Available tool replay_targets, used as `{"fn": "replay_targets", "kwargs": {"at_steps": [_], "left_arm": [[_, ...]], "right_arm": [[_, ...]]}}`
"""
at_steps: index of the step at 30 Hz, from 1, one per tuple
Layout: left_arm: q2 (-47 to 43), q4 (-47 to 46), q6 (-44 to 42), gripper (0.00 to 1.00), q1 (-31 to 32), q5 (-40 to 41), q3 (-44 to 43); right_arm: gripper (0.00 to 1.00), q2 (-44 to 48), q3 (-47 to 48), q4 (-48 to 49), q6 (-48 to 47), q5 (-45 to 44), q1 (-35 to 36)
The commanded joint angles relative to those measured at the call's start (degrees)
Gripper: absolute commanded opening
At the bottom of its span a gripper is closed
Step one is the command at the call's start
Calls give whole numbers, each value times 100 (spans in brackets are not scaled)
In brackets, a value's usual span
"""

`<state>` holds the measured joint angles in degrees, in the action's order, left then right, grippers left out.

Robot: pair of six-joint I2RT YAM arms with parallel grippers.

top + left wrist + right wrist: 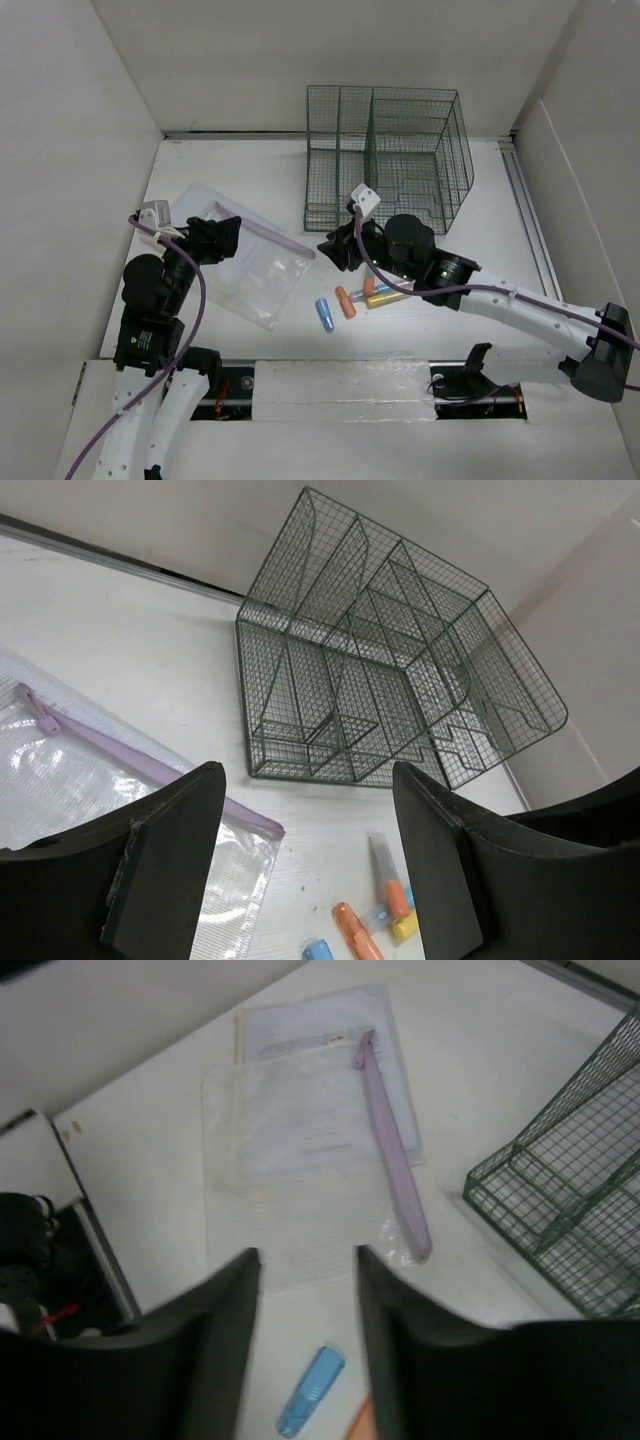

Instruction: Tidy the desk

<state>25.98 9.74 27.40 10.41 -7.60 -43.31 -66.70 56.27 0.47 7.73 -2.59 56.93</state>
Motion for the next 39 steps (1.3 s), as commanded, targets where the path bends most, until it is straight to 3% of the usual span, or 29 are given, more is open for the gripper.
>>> {"fn": "replay_targets", "kwargs": {"at_steps": [1,2,3,7,10,11,14,15,21,32,34,35,36,38,39], "left_arm": [[-49,-420,-51,64,-13,-85,-117],[-49,-429,-33,65,-13,-67,-99],[-14,-420,-15,66,-13,-58,-107],[117,-411,160,61,-13,-41,-108],[171,-490,362,52,-13,152,15],[188,-490,606,50,-13,275,59],[276,-700,1099,47,-13,531,375],[624,-927,1188,46,-13,461,828],[1347,-1412,1443,43,-13,514,1376],[2840,-2573,1303,42,39,707,1800],[3088,-2539,1216,43,590,1310,1564],[3350,-2460,1181,43,889,2001,1432],[3483,-2155,1171,43,1536,2425,1257],[3659,-1775,1294,43,1998,3286,764],[3617,-1660,1347,43,2104,3291,710]], "right_arm": [[36,-185,7,603,115,117,-225],[10,-238,7,638,141,188,-295],[3,-299,-28,830,176,424,-461],[0,-965,112,1122,256,813,-805],[24,-1397,366,1131,264,909,-946],[40,-1686,402,1166,256,918,-1068],[60,-2205,621,1298,273,1190,-1411],[61,-2886,744,1420,343,1547,-1682],[65,-3901,1079,1605,502,1981,-1957],[60,-4316,473,2396,1046,1551,-1738],[60,-4544,543,2414,1047,1525,-1676],[59,-4589,552,2449,1073,1525,-1606],[56,-4633,543,2475,1082,1551,-1606],[56,-4633,490,2607,1108,1560,-1544],[55,-4624,473,2642,1108,1568,-1544]]}}
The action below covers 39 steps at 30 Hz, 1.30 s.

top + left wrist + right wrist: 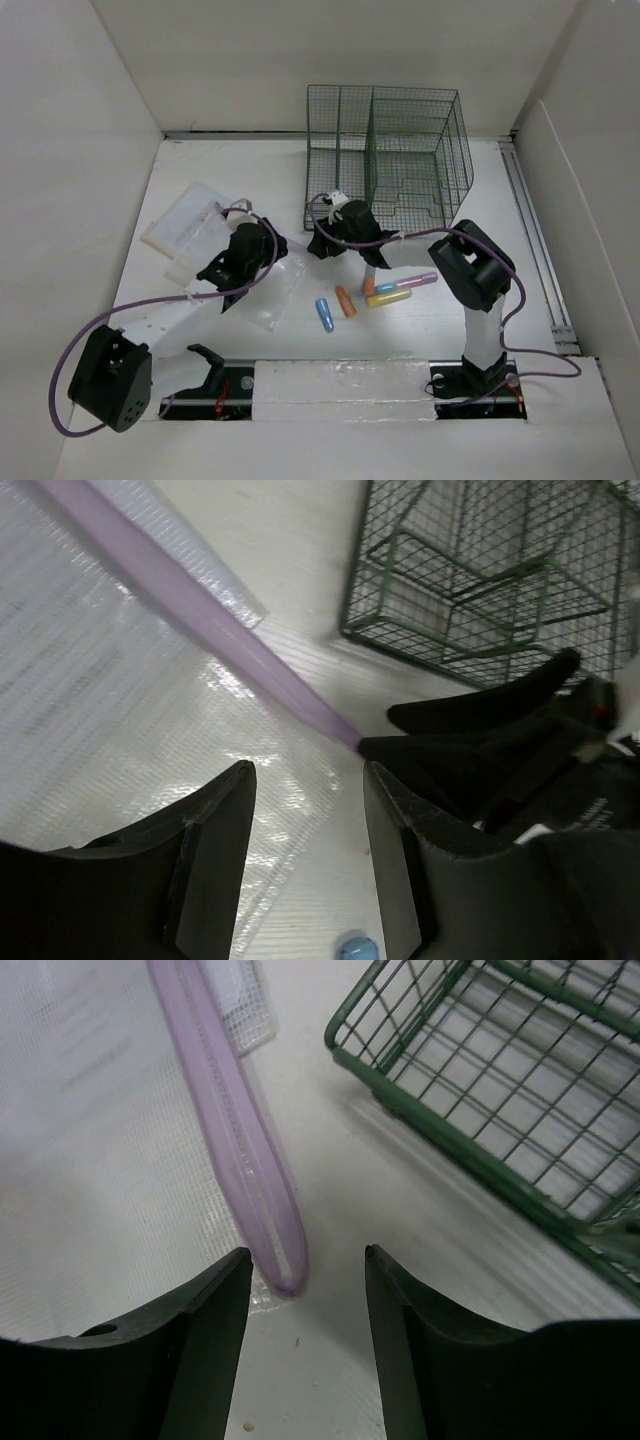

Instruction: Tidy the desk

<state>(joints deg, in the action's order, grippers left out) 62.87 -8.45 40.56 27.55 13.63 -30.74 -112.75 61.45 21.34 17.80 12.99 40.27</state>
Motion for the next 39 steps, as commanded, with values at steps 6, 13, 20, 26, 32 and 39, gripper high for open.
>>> {"fn": "replay_targets", "kwargs": {"at_steps": [6,13,20,26,32,39], "left_arm": [[-689,-375,295,49,-546,107,129],[304,-1001,383,48,-1595,-1082,175],[972,-790,146,59,-1595,-397,-335],[1385,-878,128,60,-1385,-317,-643],[1851,-974,84,59,-1322,-396,-854],[1948,-1010,23,57,-1322,-396,-986]], "right_arm": [[54,-19,-204,687,92,80,279],[23,-186,-72,827,145,-33,437],[0,770,-686,1232,93,-701,701],[0,1720,-854,828,-426,-1264,1289],[0,2081,-942,731,-751,-1695,1615],[0,2213,-907,432,-1209,-2213,2107]]}}
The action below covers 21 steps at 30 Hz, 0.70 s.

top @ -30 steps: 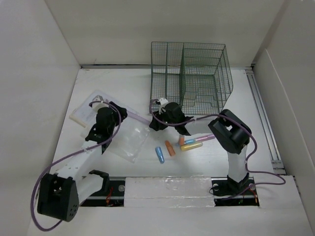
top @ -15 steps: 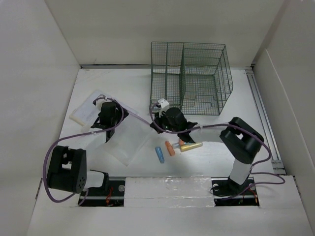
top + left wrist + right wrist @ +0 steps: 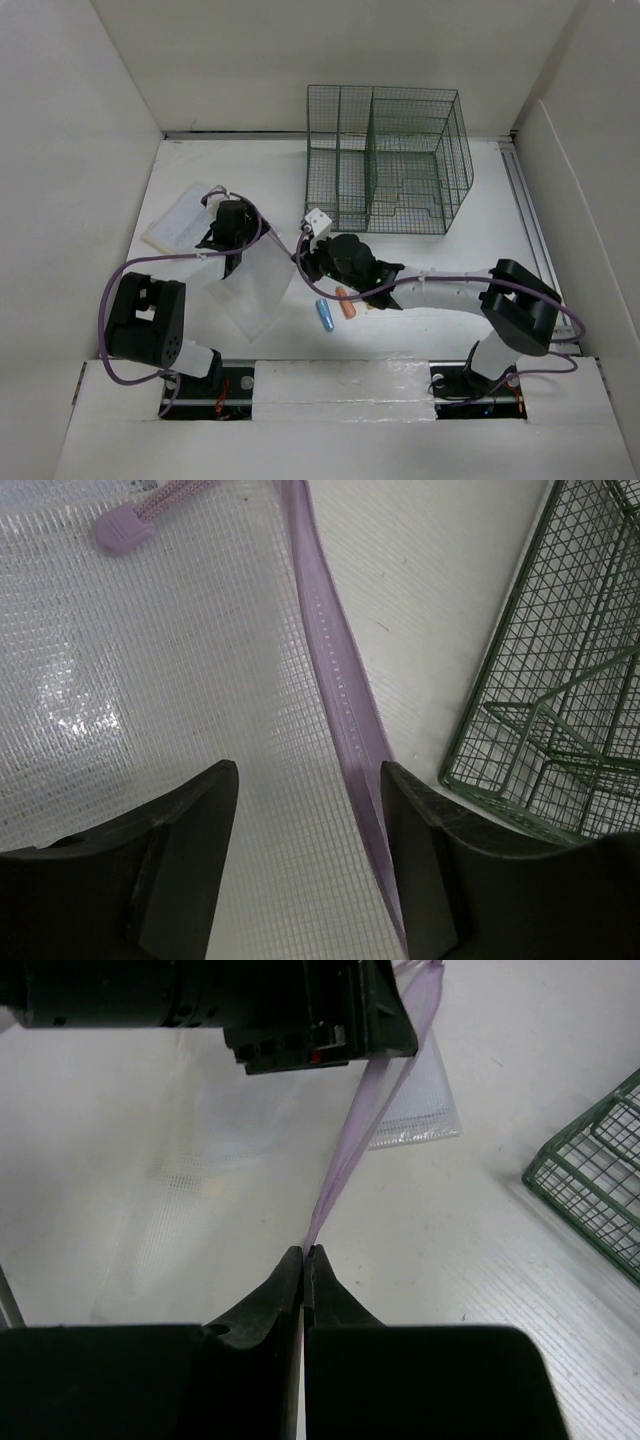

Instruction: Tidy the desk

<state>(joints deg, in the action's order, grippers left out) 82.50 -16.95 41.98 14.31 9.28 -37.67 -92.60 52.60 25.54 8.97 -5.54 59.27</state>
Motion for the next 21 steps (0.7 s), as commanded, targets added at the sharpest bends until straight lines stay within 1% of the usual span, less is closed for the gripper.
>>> {"fn": "replay_targets", "kwargs": {"at_steps": [1,3,4,6,7,8,9,15,17,18,19,20,21], "left_arm": [[20,-151,-163,54,2,48,-302],[47,-168,-233,44,2,-22,-320],[90,-151,-286,31,2,-40,-337],[91,-98,-313,20,2,-49,-364],[82,-89,-339,10,2,-49,-390],[65,-37,-348,3,2,-40,-408],[56,-2,-348,0,2,-23,-425],[-313,-19,-331,0,2,-40,-276],[-655,-62,-304,0,2,-93,-118],[-795,-63,-252,0,2,-102,-57],[-1119,-54,-234,0,80,-93,22],[-1296,59,-225,0,168,20,40],[-1454,121,-199,0,360,91,49]], "right_arm": [[0,216,-13,-22,-361,-447,278],[0,224,31,-101,-466,-535,339],[0,259,31,-111,-501,-640,392],[0,260,49,-154,-589,-694,393],[0,268,40,-163,-598,-764,454],[0,303,31,-163,-625,-808,454],[0,321,22,-163,-625,-843,507],[0,567,-144,-233,-599,-958,507],[0,629,-162,-338,-537,-958,507],[13,664,-162,-487,-528,-966,507],[23,690,-162,-558,-493,-879,507],[47,725,-154,-637,-449,-783,507],[58,795,-93,-795,-440,-738,507]]}}
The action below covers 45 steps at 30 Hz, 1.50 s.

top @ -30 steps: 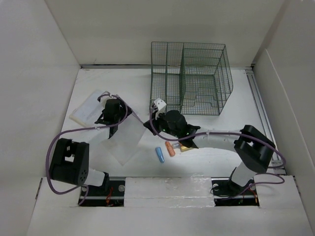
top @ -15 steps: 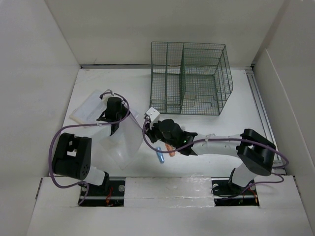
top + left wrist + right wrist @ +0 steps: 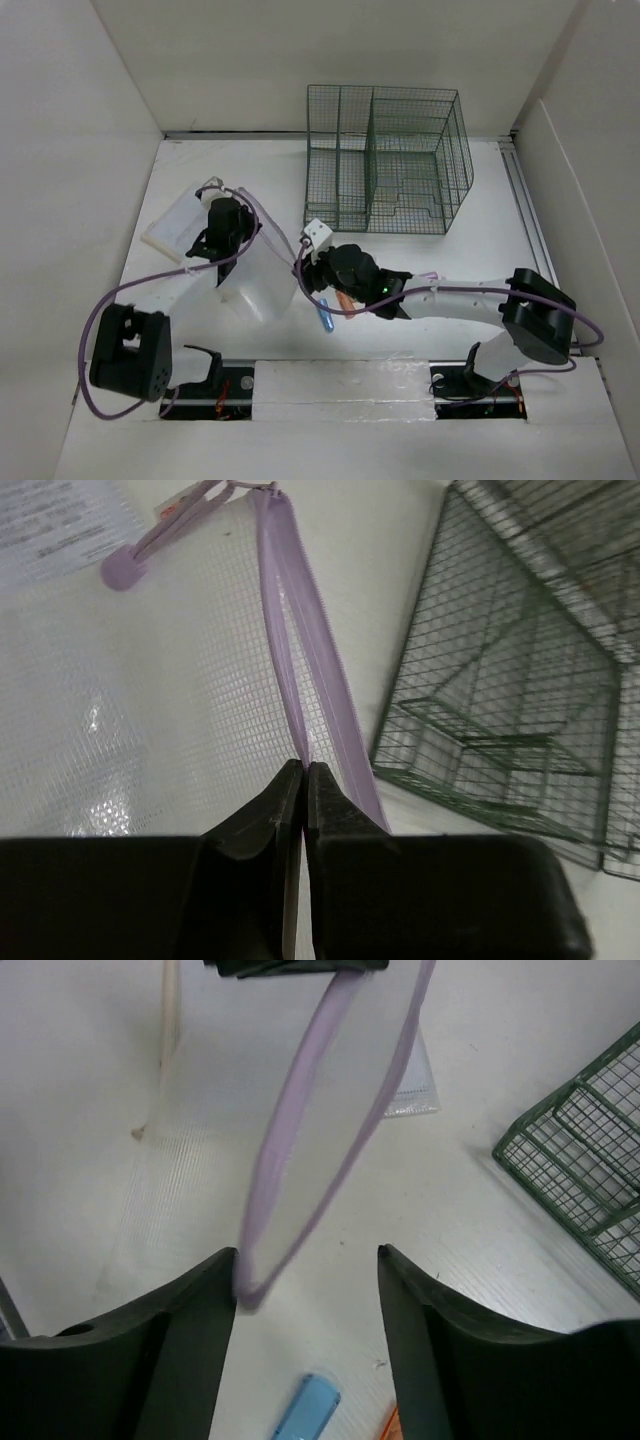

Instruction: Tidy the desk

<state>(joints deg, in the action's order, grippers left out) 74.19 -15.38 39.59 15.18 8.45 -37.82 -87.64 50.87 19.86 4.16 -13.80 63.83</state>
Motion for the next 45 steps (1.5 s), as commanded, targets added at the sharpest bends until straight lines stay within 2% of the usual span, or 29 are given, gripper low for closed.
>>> {"fn": "replay_targets", "kwargs": {"at_steps": [1,3,5,7,8,9,12,18,22,26,29,33,37,45], "left_arm": [[-965,34,31,0,362,201,82],[-1300,175,40,0,433,158,134],[-1871,254,48,0,486,-27,336],[-2380,324,40,0,486,-211,529],[-2731,351,14,0,486,-342,696],[-2917,351,13,0,486,-344,802],[-3541,158,-13,0,538,-572,1101],[-3772,-255,-127,0,539,-1018,1664],[-3781,-361,-75,0,539,-1029,1779],[-3623,-554,39,0,539,-1082,1735],[-3421,-712,162,0,539,-1152,1682],[-3088,-1046,356,0,539,-1442,1629],[-2937,-1248,479,0,539,-1635,1594],[-3227,-1213,654,0,539,-1759,1664]], "right_arm": [[65,352,142,-350,58,210,50],[81,492,291,-604,85,325,50],[89,834,370,-711,154,501,-45],[91,1072,467,-860,286,842,-256],[93,1308,554,-956,565,1131,-684],[93,1310,555,-957,568,1134,-688],[93,1250,818,-975,919,1871,-1293],[100,13,2109,-1219,1245,3540,-1988],[100,-474,2822,-1809,1123,4481,-1981],[100,-263,2674,-2388,903,4405,-1638],[100,-26,2630,-3126,683,3606,-1278],[100,-95,2691,-3795,577,3025,-943],[100,-438,2902,-3884,524,2699,-881],[100,-1167,3367,-3568,735,2734,-829]]}}
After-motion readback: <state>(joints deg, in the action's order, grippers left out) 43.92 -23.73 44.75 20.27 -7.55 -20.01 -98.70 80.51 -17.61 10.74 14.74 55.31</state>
